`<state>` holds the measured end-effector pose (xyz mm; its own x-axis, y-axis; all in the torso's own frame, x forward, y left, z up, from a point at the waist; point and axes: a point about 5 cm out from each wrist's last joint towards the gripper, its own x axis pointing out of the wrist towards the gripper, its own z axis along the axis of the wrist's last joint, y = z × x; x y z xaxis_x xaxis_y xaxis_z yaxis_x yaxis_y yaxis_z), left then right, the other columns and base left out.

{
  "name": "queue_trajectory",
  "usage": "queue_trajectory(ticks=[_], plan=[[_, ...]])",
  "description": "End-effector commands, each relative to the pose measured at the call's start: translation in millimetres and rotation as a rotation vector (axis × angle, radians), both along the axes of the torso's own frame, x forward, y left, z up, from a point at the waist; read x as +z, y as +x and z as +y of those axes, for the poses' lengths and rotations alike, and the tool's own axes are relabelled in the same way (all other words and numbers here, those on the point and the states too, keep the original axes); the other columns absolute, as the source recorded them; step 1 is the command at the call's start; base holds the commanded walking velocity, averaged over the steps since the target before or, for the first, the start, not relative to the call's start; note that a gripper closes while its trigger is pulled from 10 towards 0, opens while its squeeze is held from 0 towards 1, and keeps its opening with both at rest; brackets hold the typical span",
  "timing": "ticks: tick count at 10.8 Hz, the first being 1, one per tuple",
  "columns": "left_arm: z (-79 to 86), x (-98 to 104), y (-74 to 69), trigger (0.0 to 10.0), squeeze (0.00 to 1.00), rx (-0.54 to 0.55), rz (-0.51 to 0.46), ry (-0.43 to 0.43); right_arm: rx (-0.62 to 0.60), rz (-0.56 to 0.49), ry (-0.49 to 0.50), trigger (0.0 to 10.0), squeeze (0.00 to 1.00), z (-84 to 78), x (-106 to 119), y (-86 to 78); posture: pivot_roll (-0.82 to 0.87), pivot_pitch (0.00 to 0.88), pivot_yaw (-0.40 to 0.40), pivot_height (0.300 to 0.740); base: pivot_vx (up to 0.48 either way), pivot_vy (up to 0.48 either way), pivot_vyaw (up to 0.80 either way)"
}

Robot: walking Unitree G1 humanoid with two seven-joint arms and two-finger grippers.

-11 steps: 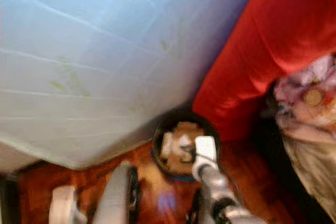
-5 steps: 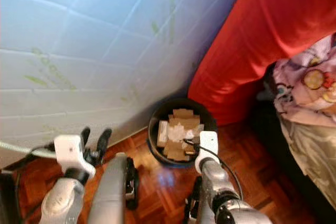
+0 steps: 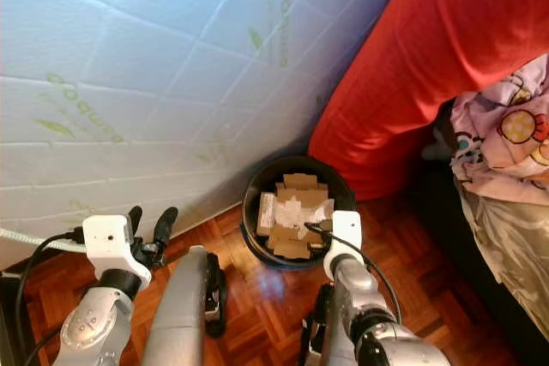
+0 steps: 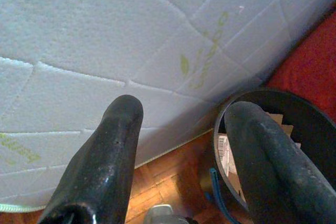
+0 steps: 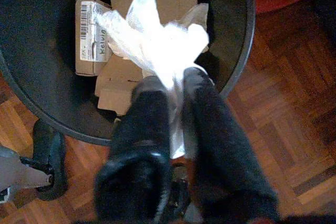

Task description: Clean up the room

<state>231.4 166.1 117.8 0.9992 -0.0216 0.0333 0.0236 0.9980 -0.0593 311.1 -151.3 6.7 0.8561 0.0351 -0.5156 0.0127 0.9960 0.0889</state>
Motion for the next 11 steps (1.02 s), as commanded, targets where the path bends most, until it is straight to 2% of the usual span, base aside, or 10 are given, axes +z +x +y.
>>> queue_trajectory(ticks=[1, 3, 6, 7, 8, 10, 11], plan=[[1.5, -6, -6.8, 10.0, 0.0, 0.008, 0.041, -0.018, -0.009, 0.034, 0.02, 10.0, 1.0, 1.1, -9, -8.1, 0.31, 0.448, -0.005, 0.631, 0.0, 0.0, 0.0], [-0.3, -6, -10.7, 10.0, 0.0, 0.004, 0.06, -0.022, -0.009, -0.015, 0.043, 10.0, 1.0, 1.3, -1, -1.3, 0.31, 0.461, -0.003, 0.631, 0.0, 0.0, 0.0], [-3.0, -6, -11.3, 10.0, 0.0, 0.001, 0.067, -0.028, 0.002, -0.026, 0.052, 10.0, 1.0, 2.8, 2, 0.9, 0.31, 0.462, -0.003, 0.631, 0.0, 0.0, 0.0], [-3.3, -6, -11.6, 10.0, 0.0, 0.002, 0.069, -0.029, 0.015, -0.028, 0.07, 10.0, 1.0, 4.6, 2, 1.5, 0.31, 0.462, -0.004, 0.631, 0.0, 0.0, 0.0], [-3.1, -5, -12.2, 10.0, 0.0, 0.003, 0.07, -0.027, 0.077, -0.005, 0.052, 10.0, 1.0, 8.9, 1, 0.4, 0.31, 0.463, -0.005, 0.631, 0.0, 0.0, 0.0], [-2.3, -4, -13.4, 10.0, 0.0, 0.007, 0.073, -0.026, 0.354, 0.01, -0.119, 10.0, 1.0, 24.1, 0, -1.1, 0.31, 0.465, -0.006, 0.631, 0.0, 0.0, 0.0], [-2.5, -5, -14.5, 10.0, 0.0, 0.009, 0.076, -0.026, 0.484, -0.016, -0.265, 10.0, 1.0, 28.5, 3, 0.6, 0.31, 0.466, -0.007, 0.631, 0.0, 0.0, 0.0]])
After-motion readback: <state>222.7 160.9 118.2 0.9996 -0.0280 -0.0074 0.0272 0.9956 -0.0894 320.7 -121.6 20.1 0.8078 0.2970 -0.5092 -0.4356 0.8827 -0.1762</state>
